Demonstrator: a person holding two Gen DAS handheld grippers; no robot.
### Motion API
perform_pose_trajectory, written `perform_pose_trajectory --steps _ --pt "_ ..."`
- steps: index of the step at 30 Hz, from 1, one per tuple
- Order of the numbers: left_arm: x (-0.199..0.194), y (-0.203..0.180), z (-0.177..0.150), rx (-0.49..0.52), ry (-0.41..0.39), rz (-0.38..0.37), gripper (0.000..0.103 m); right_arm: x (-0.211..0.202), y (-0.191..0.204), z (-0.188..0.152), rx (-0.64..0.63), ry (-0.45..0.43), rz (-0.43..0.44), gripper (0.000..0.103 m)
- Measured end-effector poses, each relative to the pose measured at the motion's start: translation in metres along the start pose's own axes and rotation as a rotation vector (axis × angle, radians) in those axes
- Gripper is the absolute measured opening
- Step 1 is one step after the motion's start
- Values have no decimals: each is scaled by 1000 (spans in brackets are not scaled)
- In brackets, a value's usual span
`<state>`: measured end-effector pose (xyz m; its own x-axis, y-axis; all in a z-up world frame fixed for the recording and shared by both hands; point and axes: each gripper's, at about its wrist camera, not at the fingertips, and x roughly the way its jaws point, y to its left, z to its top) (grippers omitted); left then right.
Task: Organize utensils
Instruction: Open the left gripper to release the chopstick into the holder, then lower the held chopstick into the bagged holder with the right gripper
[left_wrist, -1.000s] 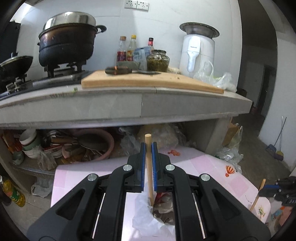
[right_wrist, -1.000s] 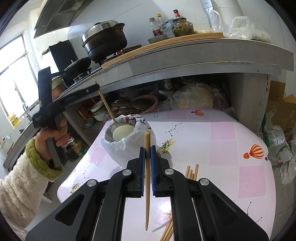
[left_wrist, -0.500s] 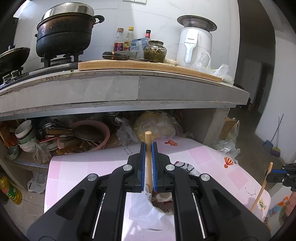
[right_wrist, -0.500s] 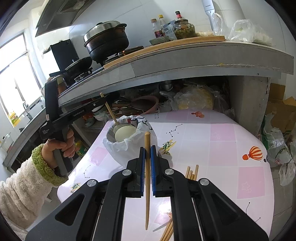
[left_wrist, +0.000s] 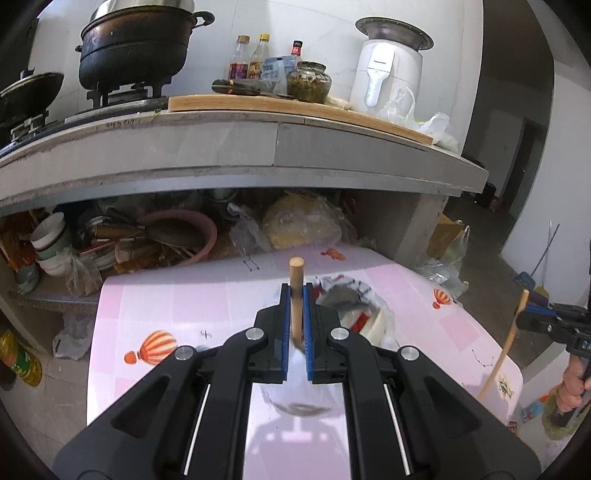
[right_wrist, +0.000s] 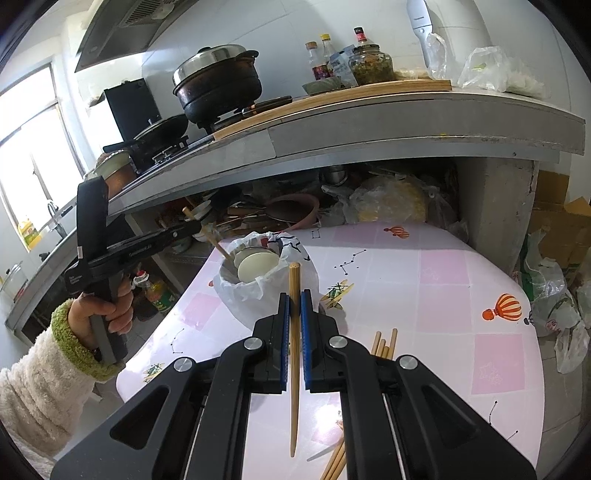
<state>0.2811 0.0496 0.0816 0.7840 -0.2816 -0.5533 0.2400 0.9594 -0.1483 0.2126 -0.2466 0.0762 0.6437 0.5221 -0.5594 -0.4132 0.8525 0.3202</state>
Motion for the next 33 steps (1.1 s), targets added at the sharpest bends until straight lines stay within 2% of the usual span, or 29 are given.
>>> perform_pose_trajectory --steps 11,17,19,22,25,28,33 --pt "-20 -3 -11 3 25 -42 8 -7 11 9 -23 -19 -3 6" --pt "-43 2 -22 -10 -20 -53 25 -26 23 34 -57 -71 7 6" --pt "-52 5 -27 -19 -43 -46 37 -33 29 49 -75 -96 11 6" --pt "-66 10 -44 -27 -81 13 54 -46 40 80 -108 -143 26 6" --pt "-76 19 -65 -55 -95 70 65 -54 55 113 -145 -190 43 6" --pt "-86 30 -89 -104 -93 112 74 -53 70 147 -163 -217 69 6" --pt "-100 48 -127 -187 -86 172 79 -28 95 195 -162 -248 102 6"
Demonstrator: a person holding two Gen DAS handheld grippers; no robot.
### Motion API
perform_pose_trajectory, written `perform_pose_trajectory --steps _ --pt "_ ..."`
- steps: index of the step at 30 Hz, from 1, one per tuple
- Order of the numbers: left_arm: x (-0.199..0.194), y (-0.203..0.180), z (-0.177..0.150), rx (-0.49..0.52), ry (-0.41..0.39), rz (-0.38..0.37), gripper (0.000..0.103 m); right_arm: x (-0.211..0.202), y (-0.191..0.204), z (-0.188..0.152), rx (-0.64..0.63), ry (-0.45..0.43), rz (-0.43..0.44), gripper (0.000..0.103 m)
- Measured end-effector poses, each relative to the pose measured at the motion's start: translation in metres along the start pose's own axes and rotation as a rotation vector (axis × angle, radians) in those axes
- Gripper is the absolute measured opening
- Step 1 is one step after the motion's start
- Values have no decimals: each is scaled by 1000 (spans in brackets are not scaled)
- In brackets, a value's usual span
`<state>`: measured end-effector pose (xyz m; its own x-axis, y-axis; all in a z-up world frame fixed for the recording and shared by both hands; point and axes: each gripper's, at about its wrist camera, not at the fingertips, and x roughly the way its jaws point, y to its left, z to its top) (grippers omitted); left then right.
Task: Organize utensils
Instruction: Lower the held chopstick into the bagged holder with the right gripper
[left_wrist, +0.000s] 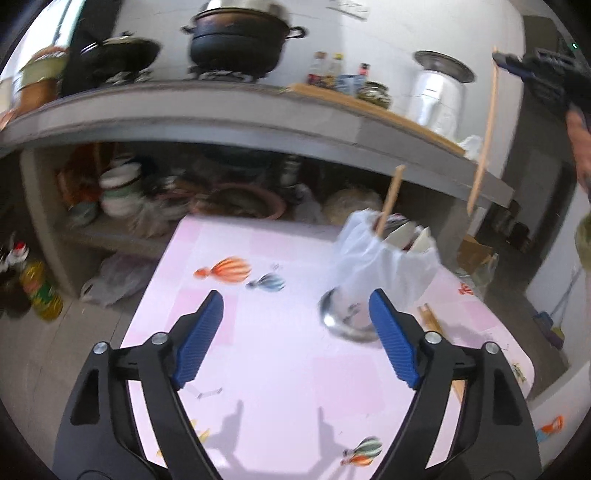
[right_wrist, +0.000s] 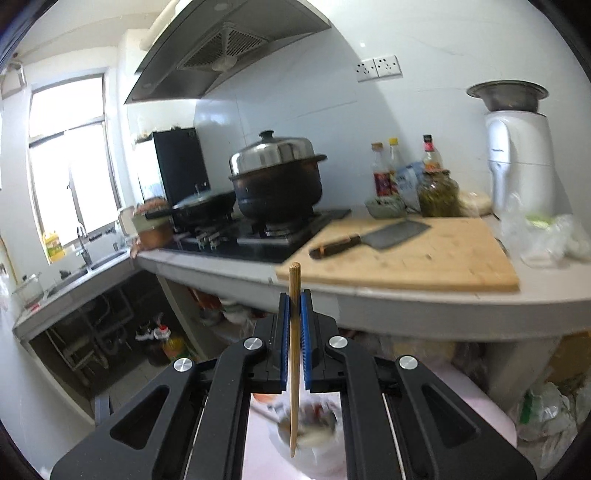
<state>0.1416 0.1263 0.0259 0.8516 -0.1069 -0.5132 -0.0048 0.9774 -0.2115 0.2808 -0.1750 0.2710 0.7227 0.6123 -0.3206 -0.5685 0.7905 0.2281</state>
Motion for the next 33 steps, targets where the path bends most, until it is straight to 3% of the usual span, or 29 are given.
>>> perform_pose_trajectory --steps 5,15,26,33 --pt "-13 24 -25 -69 6 55 82 58 7 7 17 37 -1 6" --pt "-26 46 -37 -71 2 126 83 140 19 -37 -72 148 -97 6" --pt "-24 47 -38 -72 -10 114 83 172 41 -94 -248 213 -150 6" --pt "-26 44 -37 -72 -20 108 83 161 45 -90 -258 181 -117 6"
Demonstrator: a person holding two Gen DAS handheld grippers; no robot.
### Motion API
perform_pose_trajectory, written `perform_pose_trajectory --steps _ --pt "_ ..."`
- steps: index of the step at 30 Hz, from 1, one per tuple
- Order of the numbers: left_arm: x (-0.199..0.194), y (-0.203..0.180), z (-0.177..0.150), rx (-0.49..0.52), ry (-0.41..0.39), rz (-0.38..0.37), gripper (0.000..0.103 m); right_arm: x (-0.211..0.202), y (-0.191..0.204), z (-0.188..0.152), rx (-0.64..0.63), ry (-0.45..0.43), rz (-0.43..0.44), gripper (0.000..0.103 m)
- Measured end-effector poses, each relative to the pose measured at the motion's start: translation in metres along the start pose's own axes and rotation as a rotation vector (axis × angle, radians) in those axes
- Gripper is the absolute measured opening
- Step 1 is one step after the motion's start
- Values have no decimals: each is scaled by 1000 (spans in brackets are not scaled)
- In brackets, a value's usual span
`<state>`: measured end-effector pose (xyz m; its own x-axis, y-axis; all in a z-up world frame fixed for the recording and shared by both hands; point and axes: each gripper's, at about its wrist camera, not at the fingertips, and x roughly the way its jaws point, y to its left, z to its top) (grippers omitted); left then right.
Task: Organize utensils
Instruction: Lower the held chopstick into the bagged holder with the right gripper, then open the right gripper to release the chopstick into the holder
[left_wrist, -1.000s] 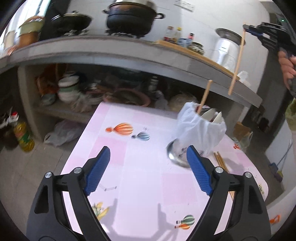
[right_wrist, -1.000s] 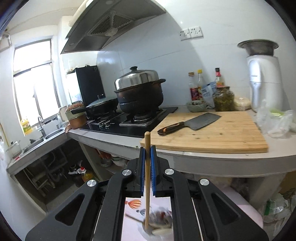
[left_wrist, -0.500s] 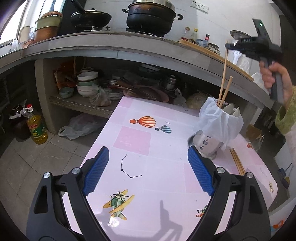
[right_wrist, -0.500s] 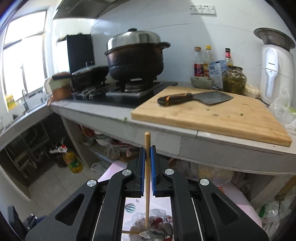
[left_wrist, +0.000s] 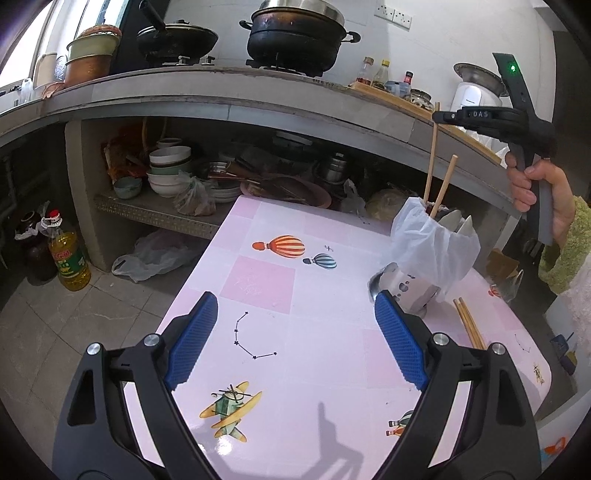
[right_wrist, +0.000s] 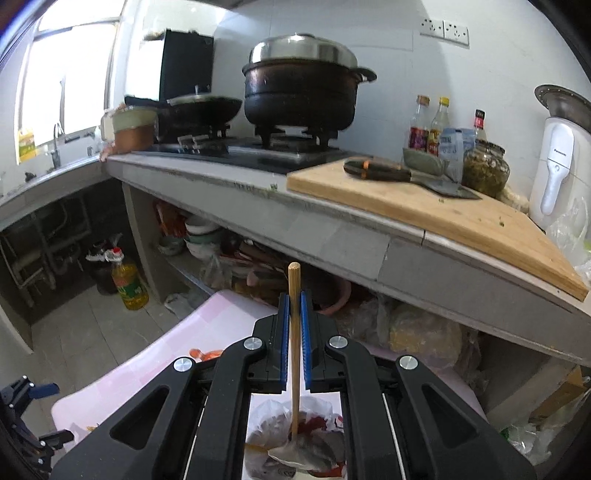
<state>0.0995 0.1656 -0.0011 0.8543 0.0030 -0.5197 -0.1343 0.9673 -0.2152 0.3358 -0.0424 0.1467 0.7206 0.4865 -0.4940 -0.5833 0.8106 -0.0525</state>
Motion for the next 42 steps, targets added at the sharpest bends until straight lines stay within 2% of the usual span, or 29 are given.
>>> perform_pose_trajectory --steps 7,14,21,25,29,39,42 --pt "-1 1 -1 -7 5 0 83 2 -1 4 45 -26 21 7" --pt "-1 6 1 -13 -1 3 83 -16 -7 -23 99 -56 28 7" --pt "1 9 -2 -20 5 0 83 -37 -5 -55 89 -76 4 7" --pt "1 10 -3 -21 3 0 83 -36 -4 -69 99 -60 16 7" --pt "1 9 -3 -19 1 1 83 -22 -5 -77 110 -8 28 7" --pt "-1 6 -3 -13 2 -2 83 -6 -14 -77 164 68 79 8" --pt "-4 0 -4 1 -1 -4 83 -10 -8 -80 139 70 84 8"
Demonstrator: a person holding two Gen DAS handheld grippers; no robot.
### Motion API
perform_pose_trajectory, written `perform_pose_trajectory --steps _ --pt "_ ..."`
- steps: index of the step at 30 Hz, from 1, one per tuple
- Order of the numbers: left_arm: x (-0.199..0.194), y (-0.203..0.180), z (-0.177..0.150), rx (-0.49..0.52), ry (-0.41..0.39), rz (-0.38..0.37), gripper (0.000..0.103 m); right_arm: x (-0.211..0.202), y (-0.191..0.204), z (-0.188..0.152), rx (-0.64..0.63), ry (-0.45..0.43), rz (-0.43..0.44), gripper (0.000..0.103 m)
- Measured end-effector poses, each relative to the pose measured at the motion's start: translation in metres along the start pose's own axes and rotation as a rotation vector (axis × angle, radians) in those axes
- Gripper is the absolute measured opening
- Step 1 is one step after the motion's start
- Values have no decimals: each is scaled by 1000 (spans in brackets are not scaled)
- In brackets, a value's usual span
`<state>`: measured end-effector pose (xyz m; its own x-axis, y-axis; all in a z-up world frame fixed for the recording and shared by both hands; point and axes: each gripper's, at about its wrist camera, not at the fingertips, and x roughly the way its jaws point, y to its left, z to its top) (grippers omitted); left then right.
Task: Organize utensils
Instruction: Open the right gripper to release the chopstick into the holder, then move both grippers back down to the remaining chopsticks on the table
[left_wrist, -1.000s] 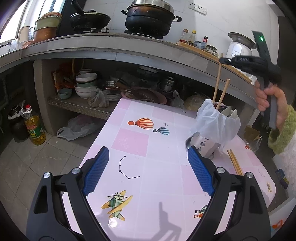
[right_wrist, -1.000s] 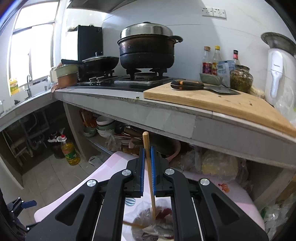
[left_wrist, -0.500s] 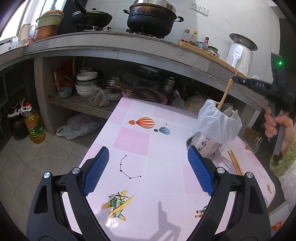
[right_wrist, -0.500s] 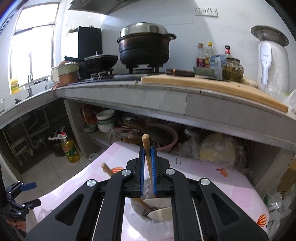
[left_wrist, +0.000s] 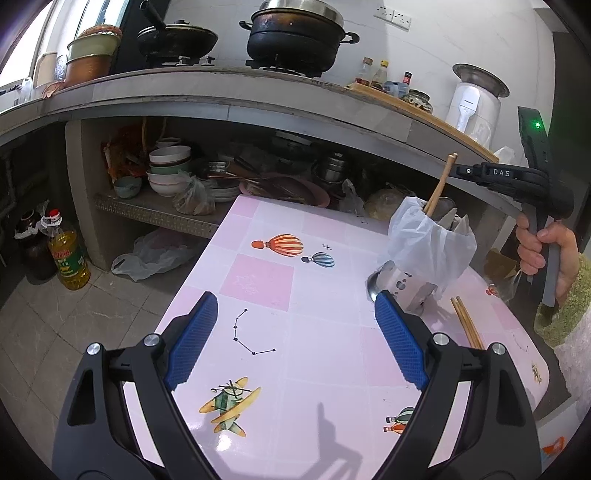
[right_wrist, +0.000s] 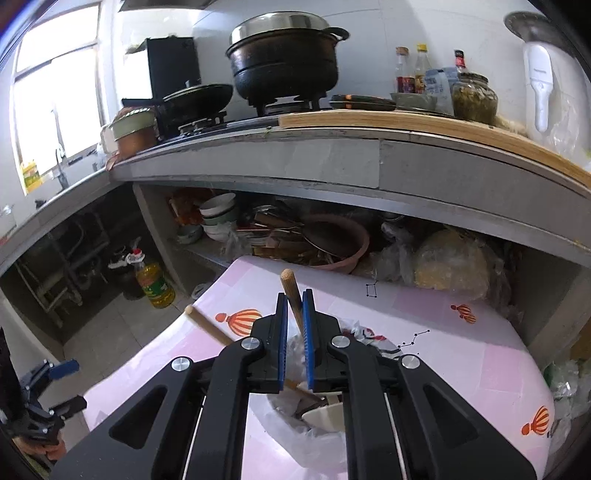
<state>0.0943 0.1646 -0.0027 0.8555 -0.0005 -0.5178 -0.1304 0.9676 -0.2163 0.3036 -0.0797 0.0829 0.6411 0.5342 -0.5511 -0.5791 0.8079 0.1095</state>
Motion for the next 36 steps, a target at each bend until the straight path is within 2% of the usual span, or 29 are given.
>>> perform_pose_trajectory --steps 4,11,13,15,18,23,29,34,36 --pt "-3 -6 0 7 2 -2 83 -3 7 -2 -32 6 -22 8" --pt "-11 -13 3 27 -8 0 83 -10 -8 -1 32 39 7 9" --pt "-13 -14 3 26 -8 -2 83 -14 -12 -2 57 44 26 16" --pt "-14 -15 4 29 -10 -6 83 -22 -17 -2 86 28 42 31" --pt "-16 -21 4 39 -10 -13 83 -39 -24 -2 113 -4 69 43" --pt "-17 -30 2 51 -5 -38 83 -77 -42 -9 166 -58 81 49" --pt "-6 -43 -6 85 32 -78 83 -127 -83 -56 259 -67 11 50" --pt "7 -60 -14 116 76 -121 83 -136 -116 -127 366 38 -106 50" --pt "13 -69 -19 134 95 -141 83 -134 -126 -155 438 74 -117 50"
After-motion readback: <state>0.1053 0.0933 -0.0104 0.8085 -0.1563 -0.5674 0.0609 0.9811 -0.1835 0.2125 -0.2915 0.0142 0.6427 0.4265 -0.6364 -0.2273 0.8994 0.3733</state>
